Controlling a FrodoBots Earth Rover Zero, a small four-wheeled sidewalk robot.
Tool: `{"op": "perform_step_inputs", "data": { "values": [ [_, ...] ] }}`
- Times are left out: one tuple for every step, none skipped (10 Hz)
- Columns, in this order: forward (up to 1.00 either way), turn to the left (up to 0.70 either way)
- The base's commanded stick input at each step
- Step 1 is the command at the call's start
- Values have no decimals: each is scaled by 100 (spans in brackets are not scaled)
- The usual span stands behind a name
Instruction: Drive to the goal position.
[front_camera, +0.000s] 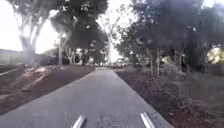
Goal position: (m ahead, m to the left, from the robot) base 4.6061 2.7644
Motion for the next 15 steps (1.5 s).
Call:
{"op": "perform_step_inputs", "data": {
  "values": [
    [98, 0],
    [98, 0],
    [98, 0],
    [98, 0],
    [98, 0],
    [98, 4],
    [98, 37],
    [98, 24],
    [98, 8],
    [98, 0],
    [98, 0],
    [98, 0],
    [98, 0],
    [98, 0],
    [98, 0]
  ]
}}
